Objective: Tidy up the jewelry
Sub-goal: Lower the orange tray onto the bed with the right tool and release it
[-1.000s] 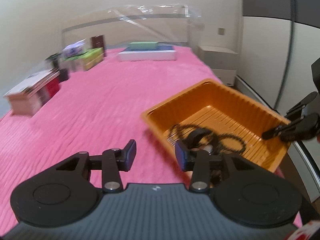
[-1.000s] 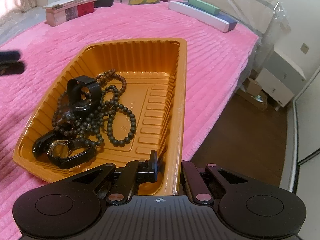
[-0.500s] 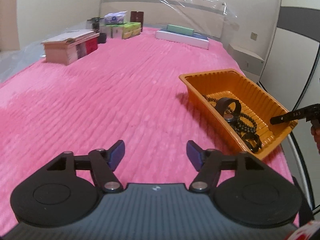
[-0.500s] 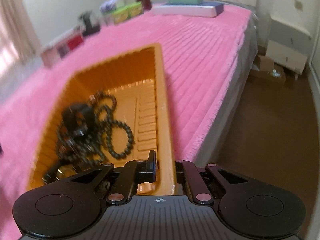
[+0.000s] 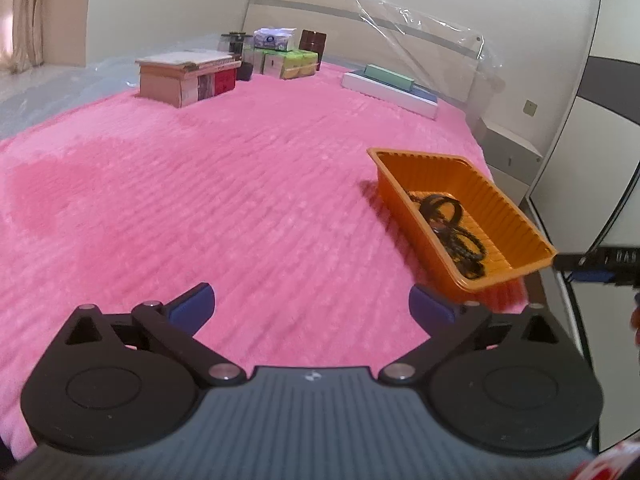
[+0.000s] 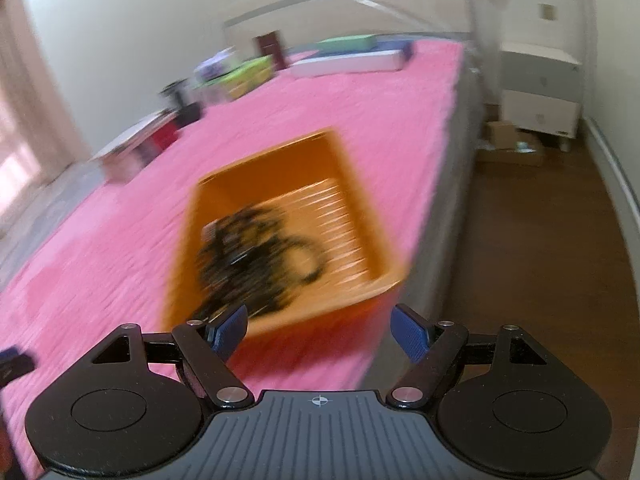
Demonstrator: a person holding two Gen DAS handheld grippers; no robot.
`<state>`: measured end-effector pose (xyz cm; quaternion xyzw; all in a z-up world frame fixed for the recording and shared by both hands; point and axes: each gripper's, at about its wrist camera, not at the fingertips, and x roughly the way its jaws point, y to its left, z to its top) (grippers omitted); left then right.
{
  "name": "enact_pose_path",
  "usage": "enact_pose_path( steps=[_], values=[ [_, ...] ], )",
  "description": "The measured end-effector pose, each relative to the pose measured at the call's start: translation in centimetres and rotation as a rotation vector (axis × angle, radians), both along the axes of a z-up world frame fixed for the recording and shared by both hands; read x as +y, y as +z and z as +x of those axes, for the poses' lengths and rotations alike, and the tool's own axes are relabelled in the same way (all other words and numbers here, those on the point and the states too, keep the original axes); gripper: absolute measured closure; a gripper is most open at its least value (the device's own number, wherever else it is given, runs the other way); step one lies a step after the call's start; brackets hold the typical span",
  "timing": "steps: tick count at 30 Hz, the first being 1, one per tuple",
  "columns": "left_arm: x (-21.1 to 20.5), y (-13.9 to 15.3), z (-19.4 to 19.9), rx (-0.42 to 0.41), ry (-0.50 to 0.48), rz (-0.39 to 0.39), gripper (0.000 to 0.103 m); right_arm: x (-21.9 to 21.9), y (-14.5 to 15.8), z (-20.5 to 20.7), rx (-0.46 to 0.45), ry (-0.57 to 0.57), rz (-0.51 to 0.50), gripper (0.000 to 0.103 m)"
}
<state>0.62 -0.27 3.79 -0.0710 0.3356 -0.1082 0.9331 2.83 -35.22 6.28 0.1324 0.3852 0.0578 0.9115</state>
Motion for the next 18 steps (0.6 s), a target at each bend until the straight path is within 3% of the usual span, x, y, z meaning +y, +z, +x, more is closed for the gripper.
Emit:
enact_pose_path(
  steps=[9,18],
  values=[
    [0.0,0.1,-2.0,0.087,0.091,0.022,0.001,8.2,-1.2,-1.9,0.066,0.143,-0.101,0.024],
    [-0.5,-0.3,-3.1,0.152,0.122,0.063,0.001,10.7,-1.5,-1.9,0.074,0.177,-0.129,0.024]
  ],
)
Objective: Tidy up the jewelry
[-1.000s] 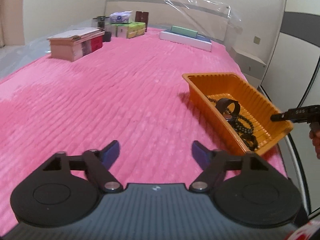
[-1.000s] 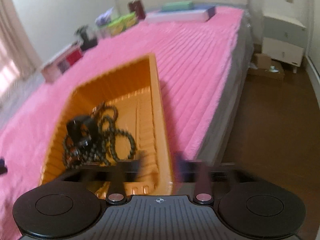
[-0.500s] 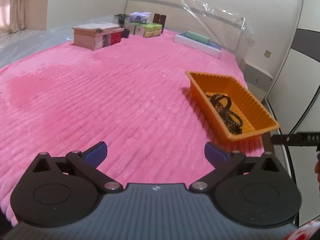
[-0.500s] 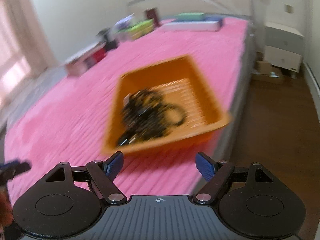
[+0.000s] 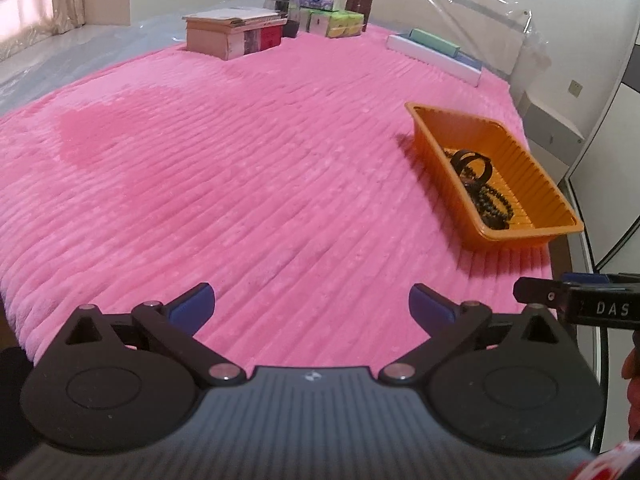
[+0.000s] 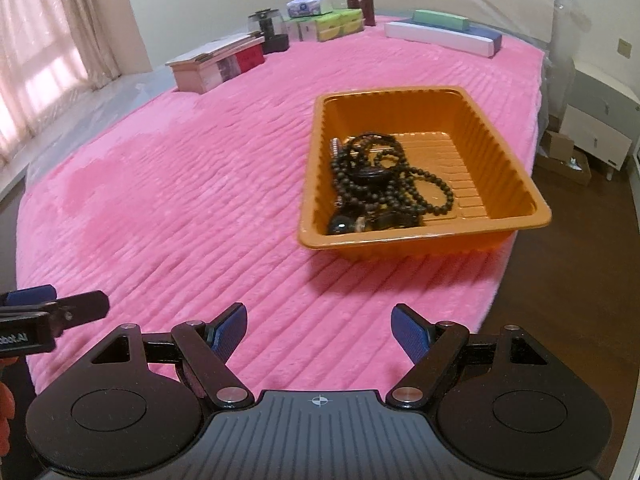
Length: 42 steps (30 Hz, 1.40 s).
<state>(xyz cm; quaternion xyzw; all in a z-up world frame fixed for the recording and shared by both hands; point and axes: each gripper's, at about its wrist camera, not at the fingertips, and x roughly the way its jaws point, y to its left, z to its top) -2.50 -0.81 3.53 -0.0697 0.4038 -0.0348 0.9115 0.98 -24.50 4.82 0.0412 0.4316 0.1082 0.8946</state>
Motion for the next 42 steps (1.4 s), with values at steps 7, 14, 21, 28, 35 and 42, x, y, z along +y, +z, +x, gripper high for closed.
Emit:
enact_pose_path(
  steps=[7,14,21,28,35,42],
  values=[
    [-0.4,-0.6,-0.3,0.023,0.017,0.028,0.001,1.5,-0.3,-0.1,0.003,0.033,-0.002,0.024],
    [-0.7,-0.9,0.2,0.030,0.018,0.038,0.000,2.1,-0.5,0.4,0.010,0.042,0.000,0.024],
    [-0.6,-1.1,0.6,0.030,0.029,0.041,0.000,2.7,-0.8,0.7,0.021,0.058,0.003,0.024],
    [-0.6,-1.3,0.8,0.029,0.023,0.046,0.000,2.8,-1.0,0.8,0.021,0.058,0.007,0.024],
    [-0.8,-1.3,0.9,0.026,0.020,0.053,0.000,2.9,-0.9,0.9,0.018,0.061,0.007,0.024],
    [-0.9,-1.2,0.9,0.023,0.018,0.055,0.000,2.9,-0.8,0.8,0.013,0.059,0.009,0.024]
  ],
)
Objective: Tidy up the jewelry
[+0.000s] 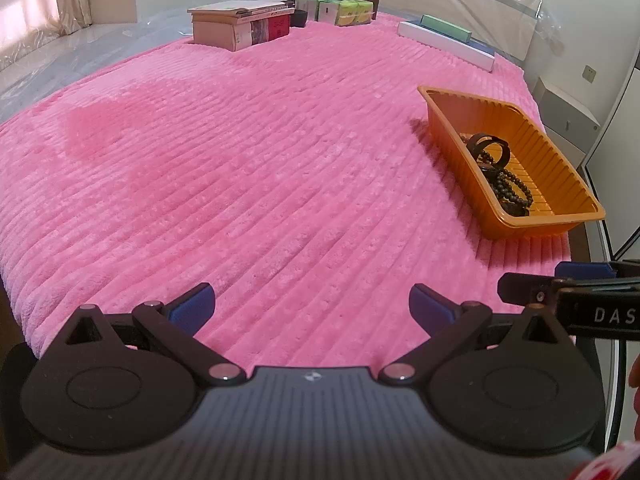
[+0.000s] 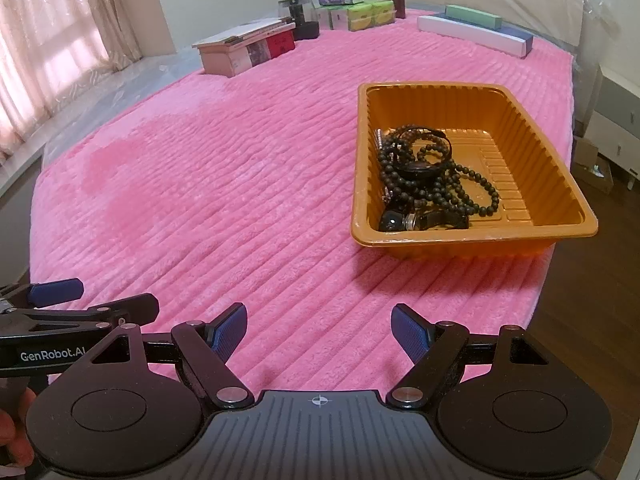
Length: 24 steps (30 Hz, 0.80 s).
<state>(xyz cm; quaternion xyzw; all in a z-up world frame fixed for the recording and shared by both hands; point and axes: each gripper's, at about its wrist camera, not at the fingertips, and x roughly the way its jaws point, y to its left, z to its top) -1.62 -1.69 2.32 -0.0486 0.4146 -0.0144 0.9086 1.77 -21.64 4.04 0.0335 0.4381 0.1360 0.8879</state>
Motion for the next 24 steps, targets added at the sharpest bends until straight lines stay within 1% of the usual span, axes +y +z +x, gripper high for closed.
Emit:
enact_pose_path(
  steps=[24],
  values=[
    [0.06,0.31,-0.11,-0.008,-0.004,0.004,0.000,0.06,0.18,-0.09,-0.004,0.004,0.002,0.024]
  ],
)
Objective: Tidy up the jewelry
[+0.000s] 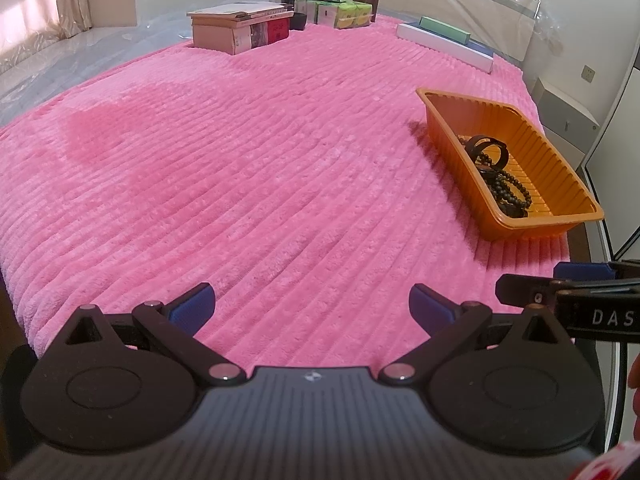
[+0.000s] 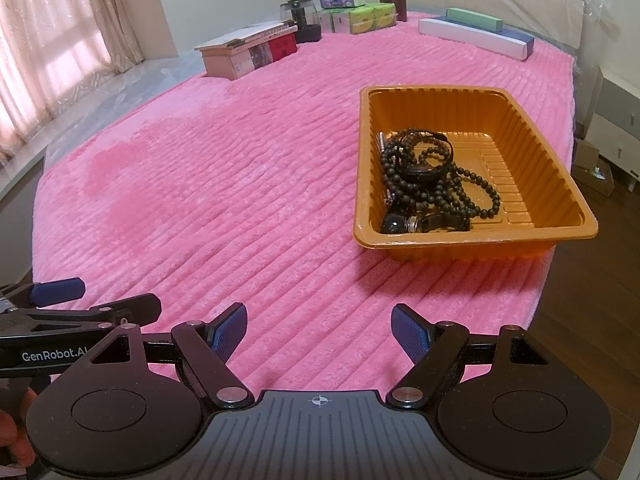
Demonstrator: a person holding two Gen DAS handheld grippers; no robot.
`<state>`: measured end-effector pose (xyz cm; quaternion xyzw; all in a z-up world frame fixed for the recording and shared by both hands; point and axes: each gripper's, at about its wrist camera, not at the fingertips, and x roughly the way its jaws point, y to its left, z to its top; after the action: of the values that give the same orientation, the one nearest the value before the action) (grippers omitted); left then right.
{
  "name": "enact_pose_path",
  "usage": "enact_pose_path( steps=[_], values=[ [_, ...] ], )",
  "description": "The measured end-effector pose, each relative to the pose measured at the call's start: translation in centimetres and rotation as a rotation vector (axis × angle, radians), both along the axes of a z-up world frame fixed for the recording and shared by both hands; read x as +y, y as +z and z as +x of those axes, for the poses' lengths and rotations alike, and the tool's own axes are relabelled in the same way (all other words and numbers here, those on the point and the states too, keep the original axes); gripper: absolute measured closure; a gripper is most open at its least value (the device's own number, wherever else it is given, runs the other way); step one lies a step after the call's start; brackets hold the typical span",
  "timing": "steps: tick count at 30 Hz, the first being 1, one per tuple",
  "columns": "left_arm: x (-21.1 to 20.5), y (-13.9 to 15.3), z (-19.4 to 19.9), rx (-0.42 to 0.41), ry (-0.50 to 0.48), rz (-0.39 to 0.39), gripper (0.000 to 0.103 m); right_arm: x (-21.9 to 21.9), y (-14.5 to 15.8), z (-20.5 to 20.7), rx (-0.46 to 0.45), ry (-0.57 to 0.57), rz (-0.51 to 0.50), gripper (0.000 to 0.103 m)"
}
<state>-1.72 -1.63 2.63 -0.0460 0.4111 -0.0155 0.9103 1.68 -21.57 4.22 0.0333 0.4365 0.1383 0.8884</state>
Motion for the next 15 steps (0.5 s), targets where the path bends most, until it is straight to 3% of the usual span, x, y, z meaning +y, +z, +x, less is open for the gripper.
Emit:
enact_pose_path(
  steps=[15],
  values=[
    [-0.04,0.00,0.08,-0.001,-0.004,0.004,0.000,-0.09,-0.01,0.03,0.000,0.000,0.000,0.024]
  ],
)
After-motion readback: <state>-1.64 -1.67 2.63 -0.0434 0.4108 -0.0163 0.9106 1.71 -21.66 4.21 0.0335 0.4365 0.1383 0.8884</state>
